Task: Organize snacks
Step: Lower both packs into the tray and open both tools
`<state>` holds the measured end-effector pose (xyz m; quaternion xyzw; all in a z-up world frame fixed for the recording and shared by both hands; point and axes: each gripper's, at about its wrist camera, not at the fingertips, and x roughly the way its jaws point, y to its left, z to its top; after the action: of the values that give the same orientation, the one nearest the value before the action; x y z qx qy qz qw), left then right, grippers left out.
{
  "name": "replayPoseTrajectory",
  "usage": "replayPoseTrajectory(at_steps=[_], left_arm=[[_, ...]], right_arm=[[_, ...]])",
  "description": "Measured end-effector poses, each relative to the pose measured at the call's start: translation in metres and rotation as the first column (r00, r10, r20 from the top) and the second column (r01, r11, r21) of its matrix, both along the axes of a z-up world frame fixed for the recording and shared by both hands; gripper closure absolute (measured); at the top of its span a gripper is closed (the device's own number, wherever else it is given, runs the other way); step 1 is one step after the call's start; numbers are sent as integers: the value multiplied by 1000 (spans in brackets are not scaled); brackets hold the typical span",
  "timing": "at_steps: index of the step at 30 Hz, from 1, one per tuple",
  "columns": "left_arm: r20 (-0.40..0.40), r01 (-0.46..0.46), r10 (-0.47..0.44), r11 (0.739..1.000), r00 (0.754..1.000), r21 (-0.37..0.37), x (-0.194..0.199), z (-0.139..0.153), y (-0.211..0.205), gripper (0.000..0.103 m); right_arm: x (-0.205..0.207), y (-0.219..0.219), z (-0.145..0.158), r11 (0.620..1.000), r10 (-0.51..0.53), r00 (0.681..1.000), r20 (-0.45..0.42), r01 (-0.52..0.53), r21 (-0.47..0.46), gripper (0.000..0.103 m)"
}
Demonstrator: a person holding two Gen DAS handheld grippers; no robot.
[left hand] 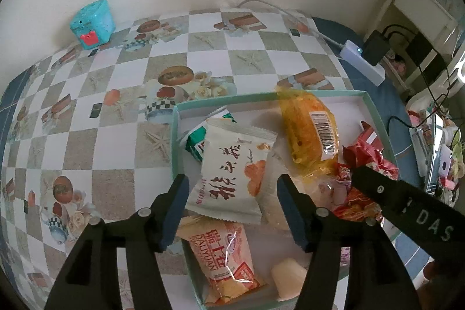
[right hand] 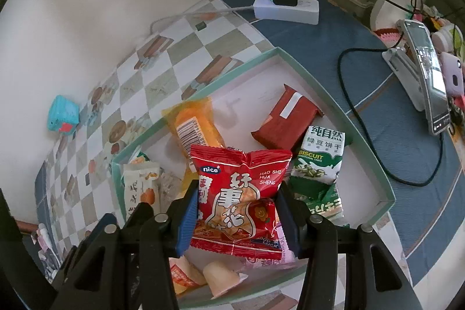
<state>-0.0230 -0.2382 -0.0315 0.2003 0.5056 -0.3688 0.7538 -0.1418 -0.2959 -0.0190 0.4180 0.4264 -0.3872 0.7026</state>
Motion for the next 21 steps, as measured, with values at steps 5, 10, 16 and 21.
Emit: replayPoseTrajectory(at_steps=[5, 10, 16, 21], left_arm=[[11, -61, 61, 998, 998, 30, 12, 2, 12, 38], [3, -149, 149, 988, 989, 51, 30, 3, 31, 30], [3, -231, 232, 969, 973, 89, 46, 3, 51, 29], [-13, -294, 299, 946, 954, 133, 57, -3, 67, 29]], right_arm=[[2, 2, -1, 1000, 7, 1000, -11, -7, 2, 48], [5, 2, -2, 1000, 11, 1000, -17, -11, 11, 47], [7, 4, -6, 999, 21, 999, -30, -20, 26, 42], [9, 5, -8, 999, 29, 999, -37, -27, 33, 33]])
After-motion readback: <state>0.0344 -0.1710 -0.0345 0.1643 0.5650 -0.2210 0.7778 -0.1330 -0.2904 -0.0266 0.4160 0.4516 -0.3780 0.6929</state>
